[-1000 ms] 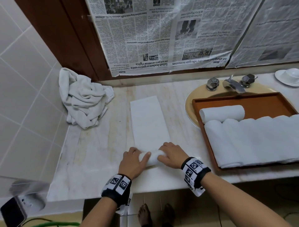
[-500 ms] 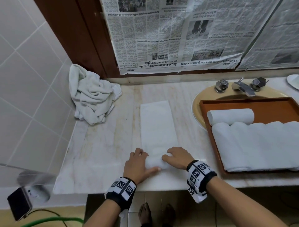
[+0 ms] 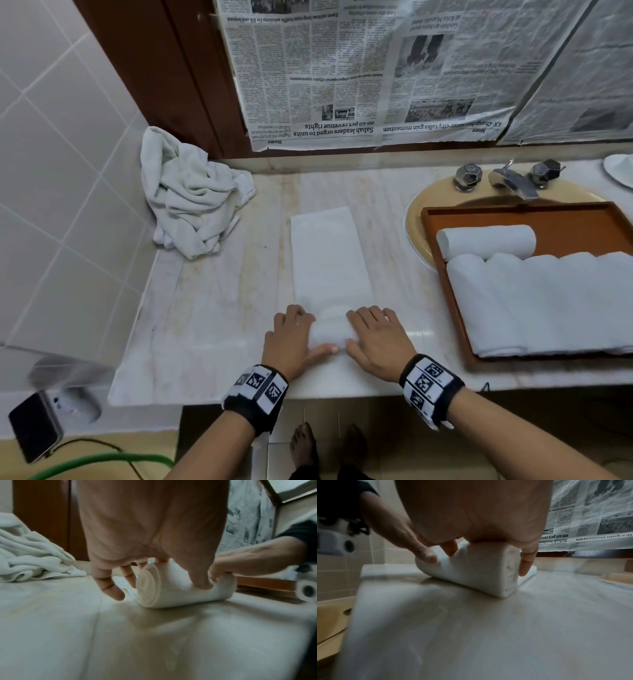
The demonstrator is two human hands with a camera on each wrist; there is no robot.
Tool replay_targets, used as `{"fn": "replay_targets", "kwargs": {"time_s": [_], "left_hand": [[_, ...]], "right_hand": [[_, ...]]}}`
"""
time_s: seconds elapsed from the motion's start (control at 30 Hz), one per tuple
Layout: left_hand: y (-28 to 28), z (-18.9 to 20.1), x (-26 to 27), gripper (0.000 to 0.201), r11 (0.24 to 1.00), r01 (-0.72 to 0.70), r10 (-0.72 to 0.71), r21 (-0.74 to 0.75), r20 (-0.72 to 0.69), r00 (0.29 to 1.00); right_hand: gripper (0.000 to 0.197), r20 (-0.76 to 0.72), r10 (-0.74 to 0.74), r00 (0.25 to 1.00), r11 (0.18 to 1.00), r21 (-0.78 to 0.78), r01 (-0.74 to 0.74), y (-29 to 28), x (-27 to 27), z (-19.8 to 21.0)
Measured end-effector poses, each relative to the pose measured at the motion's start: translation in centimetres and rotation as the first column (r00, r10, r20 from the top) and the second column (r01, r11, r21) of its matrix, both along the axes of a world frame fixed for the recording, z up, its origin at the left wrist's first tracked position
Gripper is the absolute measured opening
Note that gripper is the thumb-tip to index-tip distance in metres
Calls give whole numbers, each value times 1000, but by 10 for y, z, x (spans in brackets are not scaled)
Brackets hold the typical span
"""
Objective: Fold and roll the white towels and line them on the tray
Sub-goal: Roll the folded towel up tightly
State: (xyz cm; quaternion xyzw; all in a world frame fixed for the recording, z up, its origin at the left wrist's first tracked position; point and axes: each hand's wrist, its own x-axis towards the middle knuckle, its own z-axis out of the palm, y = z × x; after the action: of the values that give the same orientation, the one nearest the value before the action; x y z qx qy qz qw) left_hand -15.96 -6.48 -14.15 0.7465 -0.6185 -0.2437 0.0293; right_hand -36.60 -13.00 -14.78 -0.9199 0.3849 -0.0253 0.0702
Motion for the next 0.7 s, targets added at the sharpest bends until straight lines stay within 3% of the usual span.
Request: {"fn": "replay_targets", "kwargs": {"time_s": [0.07,0.17,0.33,0.37,0.4,0.47,0.53,0.7], "left_hand": [[5,-4,-6,83,993,63,-59,-98,43,997],[9,-8,-16,83,988,7,-6,-151,4,1000],[0,-2,-13,82,995,-34,32,-89,-25,999],[-4,-1,-9,80,997,-26,23,-67,-41,999],[-8,0,-6,78,999,-13,10,-38,-65,998],[-19,2,2,76,999,12,-9,30,-110,994],[-29,4,7,75,997,24,-11,77,-165,986],[-34,2,15,73,998,2,20,70,-316,949]], "right_hand": [[52,-46,1,999,997,80,3,-7,10,8],[66,-93,-1,996,951,308,29,-23,21,17],[39,-48,-154,987,796,586,153,-44,24,26],[37,-43,-168,985,805,570,162,-43,21,25],[37,-42,-152,988,872,465,154,-40,19,23],[42,-30,-110,994,980,163,113,-28,16,21],[43,17,-50,999,998,27,49,-12,15,14],[57,-45,-60,997,990,124,66,-7,18,6]]}}
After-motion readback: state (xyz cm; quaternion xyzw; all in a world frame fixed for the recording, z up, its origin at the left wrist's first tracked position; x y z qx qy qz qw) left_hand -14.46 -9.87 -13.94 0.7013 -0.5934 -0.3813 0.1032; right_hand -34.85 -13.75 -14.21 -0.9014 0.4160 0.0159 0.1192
